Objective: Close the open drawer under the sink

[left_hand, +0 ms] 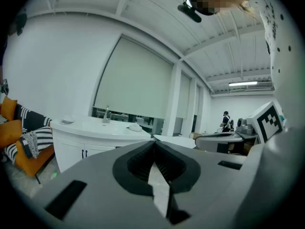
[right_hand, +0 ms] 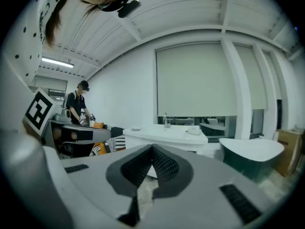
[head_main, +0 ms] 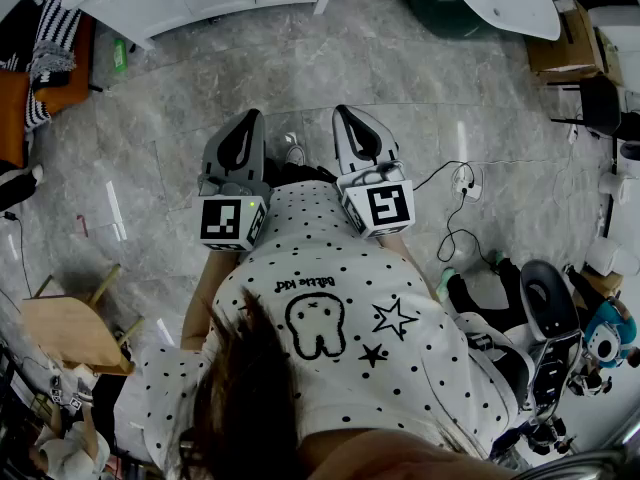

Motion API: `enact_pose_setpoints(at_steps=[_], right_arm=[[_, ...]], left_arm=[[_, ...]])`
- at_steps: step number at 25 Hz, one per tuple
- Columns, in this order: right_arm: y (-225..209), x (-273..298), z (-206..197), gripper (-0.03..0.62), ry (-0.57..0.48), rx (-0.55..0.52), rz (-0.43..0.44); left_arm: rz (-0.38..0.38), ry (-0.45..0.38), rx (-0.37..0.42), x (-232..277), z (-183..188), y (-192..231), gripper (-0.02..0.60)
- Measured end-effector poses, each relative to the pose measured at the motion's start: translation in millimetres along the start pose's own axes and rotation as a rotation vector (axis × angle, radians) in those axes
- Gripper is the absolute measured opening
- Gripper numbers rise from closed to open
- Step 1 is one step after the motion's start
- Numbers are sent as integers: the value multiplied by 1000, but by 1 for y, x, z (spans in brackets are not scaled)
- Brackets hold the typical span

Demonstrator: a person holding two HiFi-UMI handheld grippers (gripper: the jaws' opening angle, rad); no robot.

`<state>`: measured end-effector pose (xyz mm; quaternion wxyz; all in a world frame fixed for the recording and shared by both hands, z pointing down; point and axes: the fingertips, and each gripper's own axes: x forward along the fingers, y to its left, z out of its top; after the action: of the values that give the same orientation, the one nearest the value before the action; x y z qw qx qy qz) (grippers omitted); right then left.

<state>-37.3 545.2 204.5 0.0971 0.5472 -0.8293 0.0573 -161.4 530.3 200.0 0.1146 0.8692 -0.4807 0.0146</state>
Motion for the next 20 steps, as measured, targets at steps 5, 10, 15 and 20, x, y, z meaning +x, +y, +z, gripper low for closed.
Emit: enact_pose_setpoints(at_steps=[5, 10, 15, 20], right_arm=[[2, -3, 3, 14, -4, -5, -7], [2, -5, 5, 14, -12, -12, -4], [-1, -1, 5, 14, -15, -10, 0], [-7, 1, 7, 14, -15, -4, 22]], left_arm=[[3, -6, 13, -5, 3, 1, 8], [10, -13, 18, -5, 5, 2, 8], [13, -15, 23, -2, 6, 3, 8], [21, -6, 12, 5, 6, 0, 8]])
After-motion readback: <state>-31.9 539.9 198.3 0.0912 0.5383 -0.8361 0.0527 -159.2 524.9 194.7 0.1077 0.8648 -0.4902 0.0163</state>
